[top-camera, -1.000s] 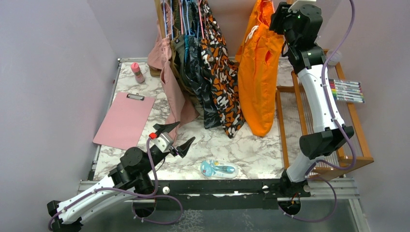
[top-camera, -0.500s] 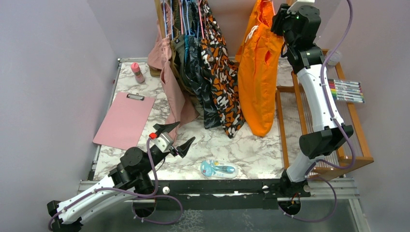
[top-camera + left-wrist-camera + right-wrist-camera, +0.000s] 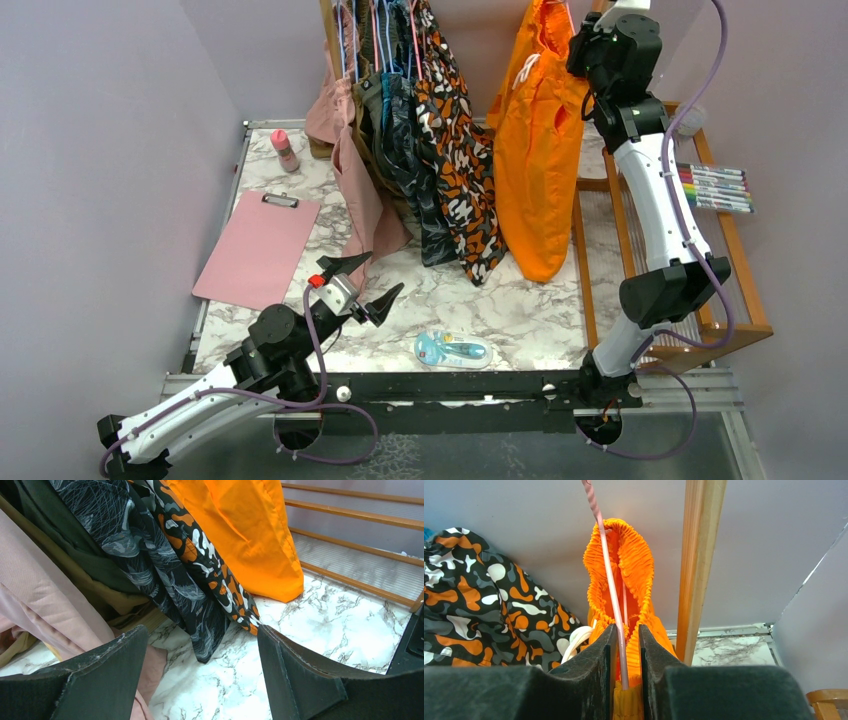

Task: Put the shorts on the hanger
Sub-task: Place the hanger at the clothesline.

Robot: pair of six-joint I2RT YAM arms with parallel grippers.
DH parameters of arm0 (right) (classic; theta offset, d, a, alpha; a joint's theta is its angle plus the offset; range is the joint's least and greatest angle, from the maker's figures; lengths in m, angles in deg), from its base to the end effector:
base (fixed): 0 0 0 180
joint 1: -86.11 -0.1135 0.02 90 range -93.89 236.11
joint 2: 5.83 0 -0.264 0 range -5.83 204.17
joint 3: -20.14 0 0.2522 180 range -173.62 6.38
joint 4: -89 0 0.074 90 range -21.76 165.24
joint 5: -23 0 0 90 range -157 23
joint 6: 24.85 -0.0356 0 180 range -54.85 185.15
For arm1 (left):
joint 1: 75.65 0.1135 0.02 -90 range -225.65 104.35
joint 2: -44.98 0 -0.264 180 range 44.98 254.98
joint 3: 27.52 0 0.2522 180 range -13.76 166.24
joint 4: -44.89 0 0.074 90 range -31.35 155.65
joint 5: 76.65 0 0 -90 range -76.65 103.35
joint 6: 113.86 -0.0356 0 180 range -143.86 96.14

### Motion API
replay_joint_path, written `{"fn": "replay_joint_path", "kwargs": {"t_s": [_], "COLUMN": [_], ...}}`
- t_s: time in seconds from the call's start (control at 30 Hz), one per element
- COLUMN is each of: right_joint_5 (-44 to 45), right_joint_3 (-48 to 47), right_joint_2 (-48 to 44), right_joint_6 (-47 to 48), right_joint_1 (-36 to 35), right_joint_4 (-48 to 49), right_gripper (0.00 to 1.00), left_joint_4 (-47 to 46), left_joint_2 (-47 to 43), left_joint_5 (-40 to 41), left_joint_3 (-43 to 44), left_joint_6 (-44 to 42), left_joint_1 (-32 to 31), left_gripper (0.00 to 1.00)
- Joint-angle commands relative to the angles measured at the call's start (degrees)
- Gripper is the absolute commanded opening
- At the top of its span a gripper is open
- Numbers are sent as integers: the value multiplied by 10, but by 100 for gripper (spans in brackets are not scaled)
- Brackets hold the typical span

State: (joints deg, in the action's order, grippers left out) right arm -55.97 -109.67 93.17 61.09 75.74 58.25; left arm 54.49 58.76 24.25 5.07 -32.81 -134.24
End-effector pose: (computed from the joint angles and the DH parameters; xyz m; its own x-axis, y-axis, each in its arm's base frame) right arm 0.3818 0.0629 0.5035 0.0018 0.0710 -0.9975 0.0114 0.9974 0.0710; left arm 0.0630 -0.0903 0.2751 0.1976 -0.0305 -0.9798 0.7188 0.6841 0.1237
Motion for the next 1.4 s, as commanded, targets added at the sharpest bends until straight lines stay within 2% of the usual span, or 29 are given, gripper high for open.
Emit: {"fn": "replay_joint_path", "kwargs": {"t_s": [0.0,0.17,0.47,0.87,0.93,1.13,1.23,1.37], "right_joint_5": [16,33,16,4,-8,-67,-93,-134], "right_joint_3": [2,0,6,6,15,16,7,15], "right_joint_2": [-8,-9,-9,-8,-15,-30,-41,-69], "right_joint_6": [3,0,-28,-60,-62,-71,-82,-98], "right_joint_1": [4,11,31,55,56,55,55,55], "right_joint_4": [-2,-10,-17,-22,-16,-9,-13,-16], "right_gripper": [21,20,12,10,14,45,50,52], "left_joint_4": [-7,-5,-5,-8,-8,-7,-7,-6], "left_joint_2": [-4,-5,-3,1,1,-1,-1,1], "left_joint_5": [-12,-9,-9,-10,-11,-9,-4,5], "left_joint_3": [-4,-3,-3,-5,-5,-4,-4,-4], "left_joint_6": [3,3,3,3,3,3,3,4], "left_joint_1": [2,2,2,2,2,2,2,2], "left_gripper": [83,83,83,83,83,83,83,83]}}
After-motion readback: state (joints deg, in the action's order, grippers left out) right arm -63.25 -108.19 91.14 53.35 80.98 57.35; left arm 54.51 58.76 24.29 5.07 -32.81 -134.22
